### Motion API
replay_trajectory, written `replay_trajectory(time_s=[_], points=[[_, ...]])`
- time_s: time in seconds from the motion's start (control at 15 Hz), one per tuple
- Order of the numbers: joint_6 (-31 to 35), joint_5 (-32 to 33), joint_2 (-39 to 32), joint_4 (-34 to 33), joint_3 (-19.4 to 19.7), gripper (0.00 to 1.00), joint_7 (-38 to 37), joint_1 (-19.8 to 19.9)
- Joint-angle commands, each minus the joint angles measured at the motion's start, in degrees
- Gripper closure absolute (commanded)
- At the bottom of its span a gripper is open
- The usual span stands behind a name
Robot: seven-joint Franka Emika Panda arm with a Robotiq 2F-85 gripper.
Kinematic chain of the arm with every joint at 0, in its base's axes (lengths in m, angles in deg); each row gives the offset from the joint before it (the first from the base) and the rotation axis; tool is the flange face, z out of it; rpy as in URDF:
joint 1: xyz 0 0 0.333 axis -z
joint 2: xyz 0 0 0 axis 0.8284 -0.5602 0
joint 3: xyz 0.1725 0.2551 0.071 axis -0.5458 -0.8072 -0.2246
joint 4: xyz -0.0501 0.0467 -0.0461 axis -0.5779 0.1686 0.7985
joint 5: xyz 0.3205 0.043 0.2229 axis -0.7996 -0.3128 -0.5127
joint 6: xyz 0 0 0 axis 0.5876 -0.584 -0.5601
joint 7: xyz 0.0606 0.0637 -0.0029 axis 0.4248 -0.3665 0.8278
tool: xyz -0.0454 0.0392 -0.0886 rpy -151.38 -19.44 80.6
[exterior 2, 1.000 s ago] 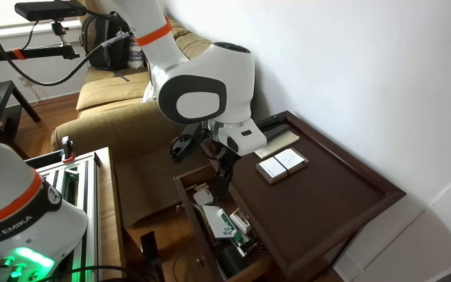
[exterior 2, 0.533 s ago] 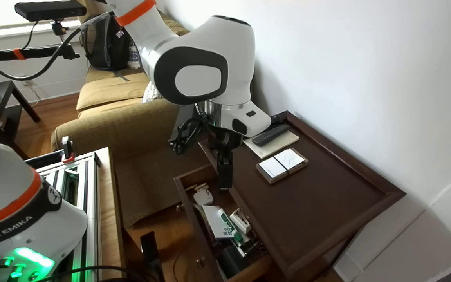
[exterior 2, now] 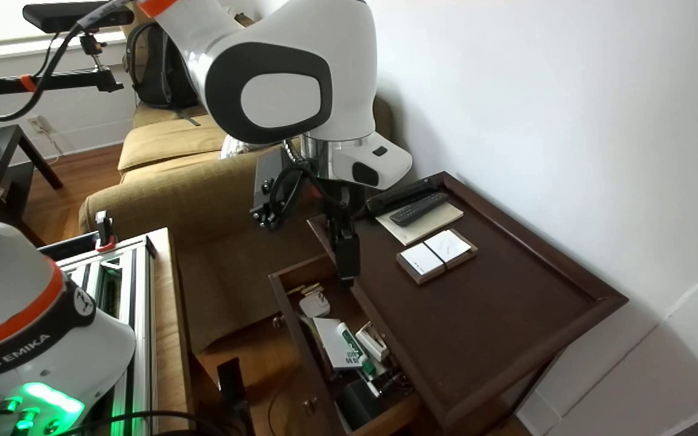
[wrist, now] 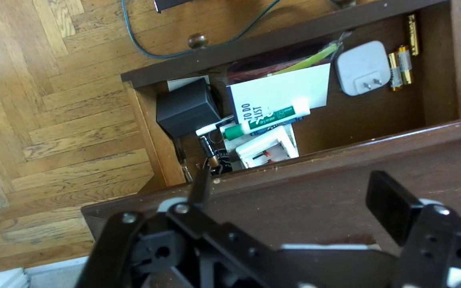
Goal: Pick up the green marker and put it in the open drawer
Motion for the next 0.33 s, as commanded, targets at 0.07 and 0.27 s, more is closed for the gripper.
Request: replay_trajectory(time_s=[0.07, 0.27], points=[[-0.15, -0.09, -0.35, -0.29, -2.4, 0.0, 0.08, 2.31], [-0.15, -0.08, -0.52, -0.38, -2.43, 0.0, 0.05, 2.29]])
